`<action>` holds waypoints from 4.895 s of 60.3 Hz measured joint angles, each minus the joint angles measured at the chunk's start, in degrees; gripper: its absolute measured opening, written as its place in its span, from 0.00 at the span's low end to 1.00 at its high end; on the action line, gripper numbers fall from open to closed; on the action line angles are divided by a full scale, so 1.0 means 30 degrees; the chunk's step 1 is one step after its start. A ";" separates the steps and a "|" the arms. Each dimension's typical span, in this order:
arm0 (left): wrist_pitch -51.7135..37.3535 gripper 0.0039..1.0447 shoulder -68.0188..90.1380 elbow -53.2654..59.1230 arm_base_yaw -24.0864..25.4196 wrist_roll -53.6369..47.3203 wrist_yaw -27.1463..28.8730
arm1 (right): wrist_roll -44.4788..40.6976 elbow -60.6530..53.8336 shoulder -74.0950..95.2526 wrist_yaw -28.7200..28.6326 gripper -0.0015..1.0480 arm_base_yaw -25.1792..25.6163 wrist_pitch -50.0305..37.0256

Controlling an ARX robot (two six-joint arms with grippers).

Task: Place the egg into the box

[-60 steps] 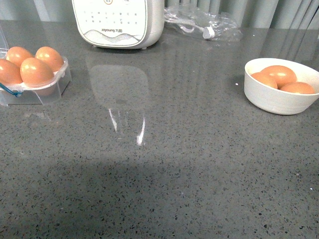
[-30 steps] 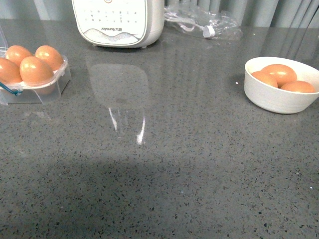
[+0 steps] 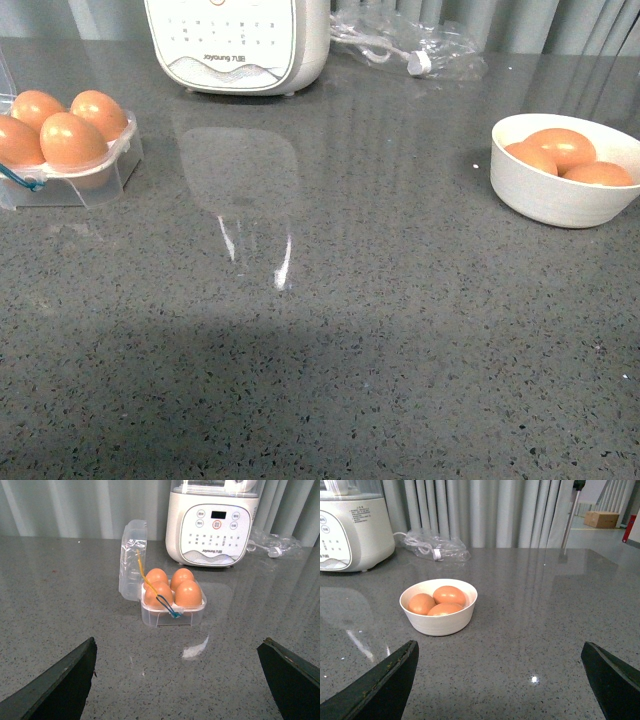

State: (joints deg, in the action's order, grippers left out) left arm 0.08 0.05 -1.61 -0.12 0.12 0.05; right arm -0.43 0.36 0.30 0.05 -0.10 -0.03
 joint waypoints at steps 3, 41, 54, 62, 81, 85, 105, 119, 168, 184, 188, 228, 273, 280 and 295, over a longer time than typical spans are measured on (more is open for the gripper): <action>0.0000 0.94 0.0000 0.0000 0.0000 0.0000 0.0000 | 0.0000 0.0000 0.0000 0.0000 0.92 0.0000 0.0000; 0.2871 0.94 0.5472 -0.2965 0.2871 0.3279 -0.0517 | 0.0015 0.0000 -0.0015 0.0000 0.93 0.0000 0.0000; -0.3300 0.94 1.2626 -0.5144 0.7548 0.2047 -0.5085 | 0.0015 0.0000 -0.0015 0.0007 0.93 0.0000 0.0000; -0.5923 0.94 1.7668 -0.7373 0.9005 0.1049 -0.5923 | 0.0015 0.0000 -0.0015 0.0000 0.93 0.0000 0.0000; -0.6994 0.94 2.6767 -1.3901 0.9704 -0.0612 -0.5843 | 0.0015 0.0000 -0.0015 0.0000 0.93 0.0000 0.0000; -0.6696 0.94 2.8662 -1.5511 0.9719 -0.0831 -0.5785 | 0.0015 0.0000 -0.0015 0.0000 0.93 0.0000 0.0000; -0.6186 0.94 3.1234 -1.7945 0.8874 -0.0481 -0.6018 | 0.0015 0.0000 -0.0015 0.0000 0.93 0.0000 0.0000; -0.6535 0.94 3.1292 -1.7915 0.7708 0.0000 -0.6040 | 0.0015 0.0000 -0.0015 0.0000 0.93 0.0000 0.0000; -0.3752 0.94 2.6920 -1.5169 0.1348 -0.0029 -0.7519 | 0.0015 0.0000 -0.0015 0.0007 0.93 0.0000 0.0000; -0.1902 0.94 2.3926 -1.5562 0.2783 -0.0095 -0.5180 | 0.0015 0.0000 -0.0015 0.0007 0.93 0.0000 0.0000; -0.0583 0.94 2.2294 -1.5613 0.3781 -0.0095 -0.4619 | 0.0015 0.0000 -0.0015 0.0000 0.93 0.0000 0.0000; -0.1239 0.61 0.9296 -0.7417 1.2611 -0.0095 -1.2072 | 0.0015 0.0000 -0.0015 -0.0022 0.93 0.0000 0.0000; 0.0197 0.03 0.1574 -0.1275 0.1005 0.0000 -0.0277 | 0.0015 0.0000 -0.0015 -0.0036 0.93 0.0000 0.0000; 0.0197 0.03 0.1304 -0.0947 0.0058 -0.0007 -0.0175 | 0.0015 0.0000 -0.0015 -0.0044 0.93 0.0000 0.0000; 0.0175 0.03 0.0933 -0.0495 0.0044 -0.0007 -0.0029 | 0.0015 0.0000 -0.0015 -0.0036 0.93 0.0000 0.0000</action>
State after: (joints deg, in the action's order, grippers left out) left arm 0.60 2.85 -3.09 0.01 0.10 -0.03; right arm -0.38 0.36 0.25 -0.05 -0.10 -0.03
